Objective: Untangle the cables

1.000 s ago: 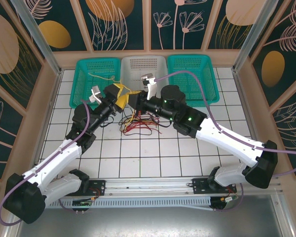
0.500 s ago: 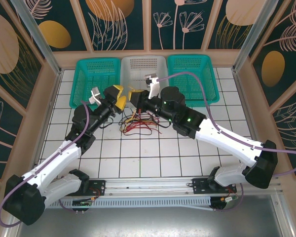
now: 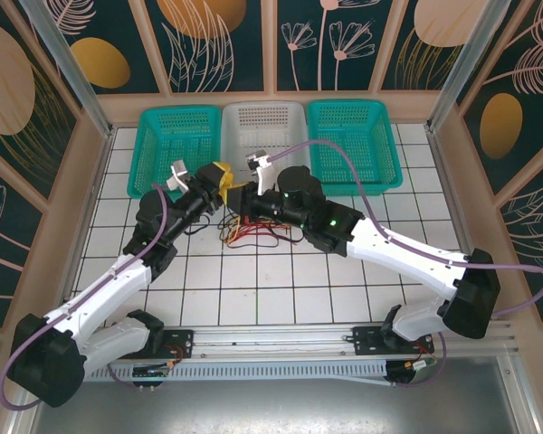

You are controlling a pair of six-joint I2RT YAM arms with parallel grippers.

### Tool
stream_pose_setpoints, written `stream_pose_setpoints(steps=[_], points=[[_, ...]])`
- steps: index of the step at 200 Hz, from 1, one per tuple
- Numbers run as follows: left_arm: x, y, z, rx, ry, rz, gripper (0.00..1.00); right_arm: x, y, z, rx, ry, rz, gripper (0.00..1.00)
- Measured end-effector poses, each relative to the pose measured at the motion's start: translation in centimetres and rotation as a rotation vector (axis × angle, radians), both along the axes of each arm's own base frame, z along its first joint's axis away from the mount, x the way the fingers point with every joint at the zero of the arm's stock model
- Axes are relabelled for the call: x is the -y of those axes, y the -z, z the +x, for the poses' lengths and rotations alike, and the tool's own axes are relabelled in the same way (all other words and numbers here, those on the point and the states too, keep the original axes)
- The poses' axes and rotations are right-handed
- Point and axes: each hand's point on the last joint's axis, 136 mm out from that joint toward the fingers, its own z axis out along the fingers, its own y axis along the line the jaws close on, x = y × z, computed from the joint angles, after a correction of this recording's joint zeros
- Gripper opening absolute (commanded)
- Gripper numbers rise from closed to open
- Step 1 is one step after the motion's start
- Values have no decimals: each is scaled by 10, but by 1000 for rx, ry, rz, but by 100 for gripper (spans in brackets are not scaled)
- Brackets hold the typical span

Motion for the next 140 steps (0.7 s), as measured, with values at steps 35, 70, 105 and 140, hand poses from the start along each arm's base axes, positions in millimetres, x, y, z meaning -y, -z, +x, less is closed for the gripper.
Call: stream_pose_setpoints(steps=[35, 70, 105, 140], points=[[-9, -22, 9, 53, -21, 48, 0, -1, 5, -3, -12, -16, -13, 0], [-9, -43, 11, 135, -16, 210, 0, -2, 0, -2, -16, -7, 16, 9], [-26, -81, 30, 281, -134, 458, 0, 2, 17, -6, -68, 3, -29, 59], [-45, -109, 44, 416, -257, 719, 0, 32, 30, 6, -100, 102, -118, 64]])
